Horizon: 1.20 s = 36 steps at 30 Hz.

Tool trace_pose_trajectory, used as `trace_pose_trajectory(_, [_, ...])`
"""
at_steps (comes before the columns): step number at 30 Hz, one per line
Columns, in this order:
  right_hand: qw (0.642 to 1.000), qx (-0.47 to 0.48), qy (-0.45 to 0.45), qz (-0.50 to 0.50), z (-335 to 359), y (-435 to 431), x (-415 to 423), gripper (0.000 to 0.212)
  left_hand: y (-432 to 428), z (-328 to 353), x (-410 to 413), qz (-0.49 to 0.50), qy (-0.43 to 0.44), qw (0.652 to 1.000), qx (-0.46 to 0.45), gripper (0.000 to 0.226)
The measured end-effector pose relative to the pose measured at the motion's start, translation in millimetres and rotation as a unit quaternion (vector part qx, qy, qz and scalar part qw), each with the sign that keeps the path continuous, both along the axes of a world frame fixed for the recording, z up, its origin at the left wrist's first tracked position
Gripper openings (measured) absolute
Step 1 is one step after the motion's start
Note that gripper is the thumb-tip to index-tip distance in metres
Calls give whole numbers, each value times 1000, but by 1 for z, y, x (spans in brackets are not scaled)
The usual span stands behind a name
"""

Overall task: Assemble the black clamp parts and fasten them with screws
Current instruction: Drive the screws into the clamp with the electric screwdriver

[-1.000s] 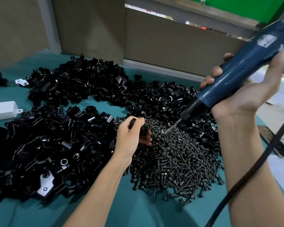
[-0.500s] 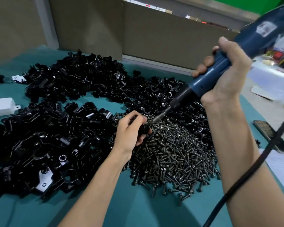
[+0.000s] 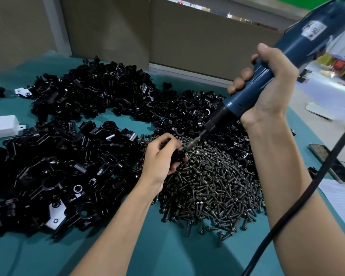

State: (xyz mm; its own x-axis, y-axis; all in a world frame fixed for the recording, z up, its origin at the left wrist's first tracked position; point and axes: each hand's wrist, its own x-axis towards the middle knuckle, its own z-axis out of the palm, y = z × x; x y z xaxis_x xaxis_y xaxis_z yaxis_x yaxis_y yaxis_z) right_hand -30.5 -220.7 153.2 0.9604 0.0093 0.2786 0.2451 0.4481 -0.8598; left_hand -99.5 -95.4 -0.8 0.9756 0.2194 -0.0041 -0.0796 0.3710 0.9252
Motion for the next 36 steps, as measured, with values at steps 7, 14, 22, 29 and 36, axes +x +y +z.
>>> trace_pose_trajectory(7, [1000, -14, -9, 10, 0, -1, 0, 17, -1, 0, 0, -2, 0, 1000, -4, 28])
trace_pose_trajectory(14, [999, -25, -20, 10, 0, 1, 0, 17, -2, 0, 0, -4, 3, 1000, 4, 34])
trace_pose_trajectory(22, [999, -34, -26, 19, 2, 1, 0, 19, -3, 0, -1, -4, 4, 1000, -5, 30])
trace_pose_trajectory(29, [999, -43, -18, 18, 4, 1, 0, 18, -1, 2, -2, -26, 3, 999, 25, 37])
trace_pose_trajectory(36, [998, -53, -13, 35, 4, 0, 1, 16, -4, 2, -2, -21, 23, 1000, 5, 33])
